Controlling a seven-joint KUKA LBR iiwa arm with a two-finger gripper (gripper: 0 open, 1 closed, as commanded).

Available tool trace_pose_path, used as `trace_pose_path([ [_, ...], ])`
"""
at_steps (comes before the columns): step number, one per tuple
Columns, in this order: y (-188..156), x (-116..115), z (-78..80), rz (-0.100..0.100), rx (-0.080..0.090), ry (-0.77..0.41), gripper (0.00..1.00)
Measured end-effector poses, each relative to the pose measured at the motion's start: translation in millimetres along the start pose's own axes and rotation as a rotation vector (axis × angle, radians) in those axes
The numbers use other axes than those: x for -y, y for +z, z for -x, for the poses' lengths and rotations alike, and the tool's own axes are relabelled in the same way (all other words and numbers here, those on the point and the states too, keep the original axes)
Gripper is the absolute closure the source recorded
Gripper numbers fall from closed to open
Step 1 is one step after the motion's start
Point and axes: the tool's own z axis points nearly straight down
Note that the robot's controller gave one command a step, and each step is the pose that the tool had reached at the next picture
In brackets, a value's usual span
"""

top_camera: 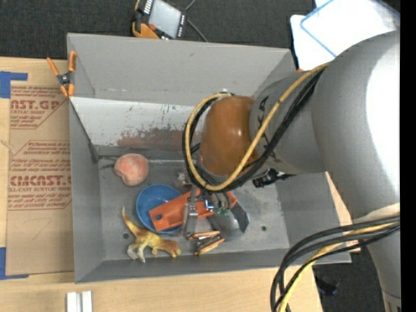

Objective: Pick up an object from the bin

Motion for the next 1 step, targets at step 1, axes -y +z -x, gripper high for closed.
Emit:
trace_pose_path([
  [1, 7.0, -7.5, -33.3, -0.005, 0.034, -0.907, 1.00],
])
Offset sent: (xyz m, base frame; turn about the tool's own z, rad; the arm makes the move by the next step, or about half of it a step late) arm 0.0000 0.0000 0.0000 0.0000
